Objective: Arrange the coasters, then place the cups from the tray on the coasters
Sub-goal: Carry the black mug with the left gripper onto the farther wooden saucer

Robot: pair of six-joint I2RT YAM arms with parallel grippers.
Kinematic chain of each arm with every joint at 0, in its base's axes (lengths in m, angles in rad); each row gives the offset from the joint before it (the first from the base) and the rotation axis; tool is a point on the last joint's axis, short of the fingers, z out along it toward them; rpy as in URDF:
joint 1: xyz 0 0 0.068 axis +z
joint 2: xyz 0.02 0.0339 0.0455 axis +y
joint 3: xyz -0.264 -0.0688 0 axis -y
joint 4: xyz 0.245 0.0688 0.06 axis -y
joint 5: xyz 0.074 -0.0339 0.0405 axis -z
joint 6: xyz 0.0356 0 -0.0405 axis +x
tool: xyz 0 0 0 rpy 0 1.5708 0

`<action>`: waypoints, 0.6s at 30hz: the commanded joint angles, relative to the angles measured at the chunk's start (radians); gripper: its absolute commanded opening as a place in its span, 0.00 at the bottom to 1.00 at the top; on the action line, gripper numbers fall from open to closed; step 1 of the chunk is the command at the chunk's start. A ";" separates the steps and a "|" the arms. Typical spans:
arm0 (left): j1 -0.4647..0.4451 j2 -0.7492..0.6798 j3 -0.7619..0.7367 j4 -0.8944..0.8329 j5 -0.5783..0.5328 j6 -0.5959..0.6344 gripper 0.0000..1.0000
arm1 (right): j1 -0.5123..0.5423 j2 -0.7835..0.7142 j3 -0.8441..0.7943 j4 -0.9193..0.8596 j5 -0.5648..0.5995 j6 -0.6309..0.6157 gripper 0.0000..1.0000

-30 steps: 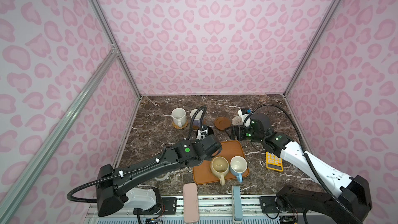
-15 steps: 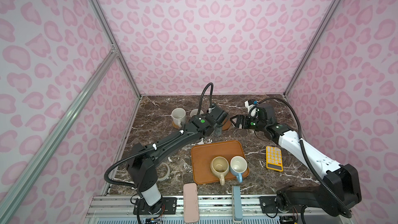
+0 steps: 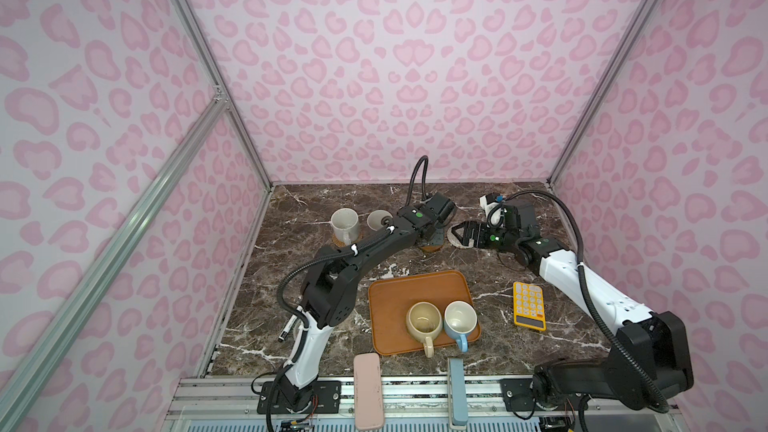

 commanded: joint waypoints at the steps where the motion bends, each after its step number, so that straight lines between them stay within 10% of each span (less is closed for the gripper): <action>1: 0.002 0.038 0.052 0.016 -0.016 -0.017 0.03 | -0.014 -0.002 -0.020 0.020 0.011 -0.010 0.98; 18: 0.002 0.134 0.103 -0.007 -0.057 -0.036 0.03 | -0.048 -0.009 -0.074 0.057 -0.024 0.023 0.98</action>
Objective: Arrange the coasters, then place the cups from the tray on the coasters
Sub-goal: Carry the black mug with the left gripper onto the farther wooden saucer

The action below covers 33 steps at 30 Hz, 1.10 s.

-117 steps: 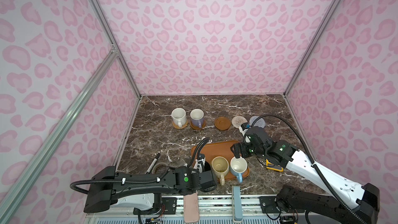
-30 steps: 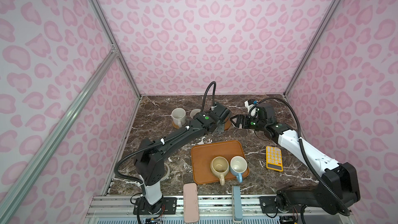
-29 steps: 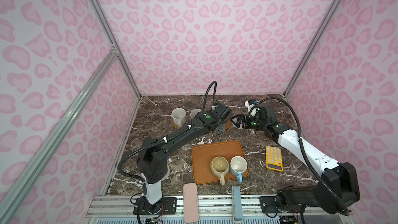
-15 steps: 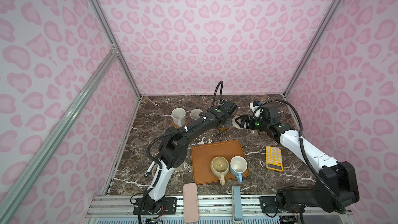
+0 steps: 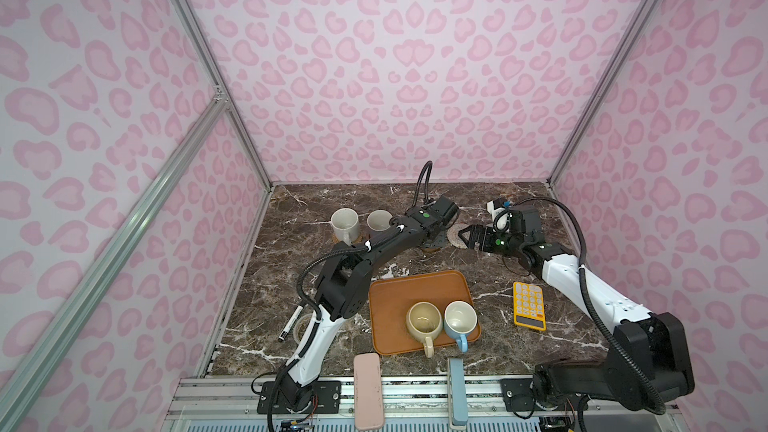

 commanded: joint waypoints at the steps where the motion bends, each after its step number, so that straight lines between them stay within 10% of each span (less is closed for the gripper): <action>1: -0.001 0.013 0.017 0.033 -0.030 -0.013 0.03 | 0.001 -0.001 -0.009 0.022 -0.011 0.009 0.98; 33: 0.000 0.034 0.010 0.102 0.081 -0.029 0.42 | -0.004 -0.018 -0.025 0.014 -0.004 0.005 0.98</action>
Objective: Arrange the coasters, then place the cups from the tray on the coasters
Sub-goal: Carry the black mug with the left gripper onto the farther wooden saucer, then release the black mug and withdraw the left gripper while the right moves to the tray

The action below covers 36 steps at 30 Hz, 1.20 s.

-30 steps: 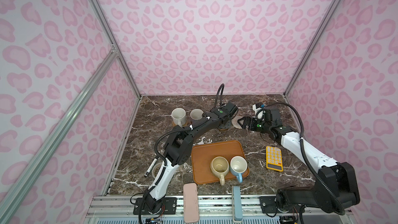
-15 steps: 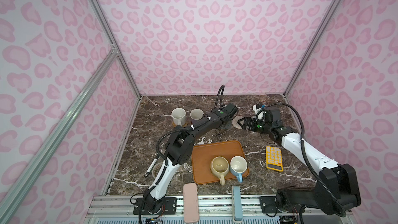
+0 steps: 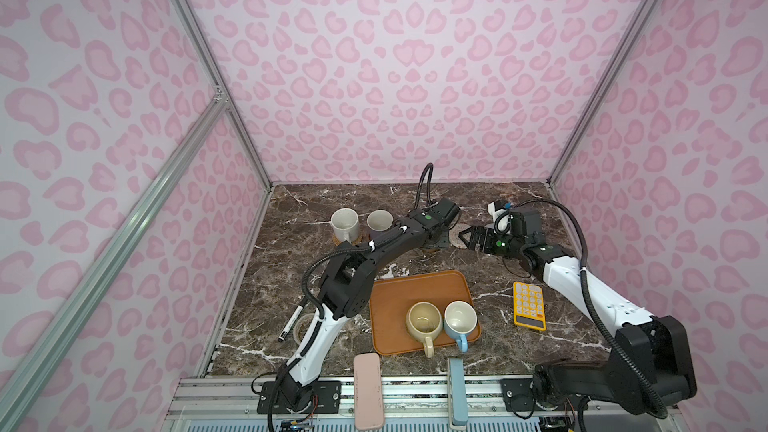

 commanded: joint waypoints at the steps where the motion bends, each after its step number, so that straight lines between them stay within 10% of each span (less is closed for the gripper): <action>1: 0.001 0.006 0.008 0.039 0.021 -0.011 0.42 | -0.002 -0.002 -0.008 0.014 0.004 -0.007 0.98; 10: 0.001 -0.032 -0.026 0.059 0.027 -0.011 0.45 | -0.004 -0.019 -0.014 0.002 0.010 -0.001 0.98; 22: -0.007 -0.338 -0.301 0.218 0.070 -0.003 0.75 | 0.019 -0.167 -0.033 -0.126 0.065 0.026 0.98; 26: -0.008 -0.491 -0.457 0.271 0.087 -0.010 0.99 | 0.099 -0.243 0.014 -0.299 0.153 0.002 0.99; 36: 0.000 -0.912 -0.865 0.304 0.160 -0.022 0.97 | 0.474 -0.389 0.097 -0.584 0.369 0.076 0.93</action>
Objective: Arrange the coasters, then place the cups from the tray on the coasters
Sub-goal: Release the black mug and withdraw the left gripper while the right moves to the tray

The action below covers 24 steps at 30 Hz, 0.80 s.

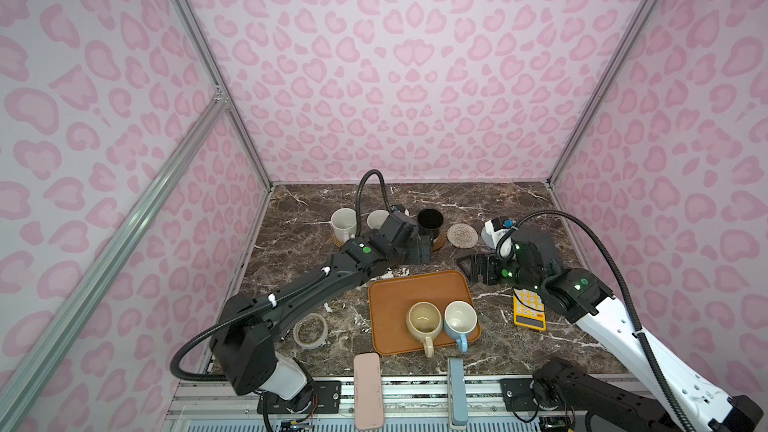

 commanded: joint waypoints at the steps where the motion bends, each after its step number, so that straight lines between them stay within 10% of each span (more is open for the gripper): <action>1: 0.006 -0.102 -0.089 0.026 0.073 -0.004 0.97 | 0.127 0.005 0.021 -0.135 0.114 0.053 0.93; 12: 0.008 -0.451 -0.377 -0.063 0.214 -0.020 0.96 | 0.628 0.137 0.098 -0.262 0.366 0.284 0.77; 24: 0.007 -0.553 -0.531 -0.039 0.267 -0.042 0.96 | 0.771 0.282 -0.030 -0.090 0.330 0.423 0.60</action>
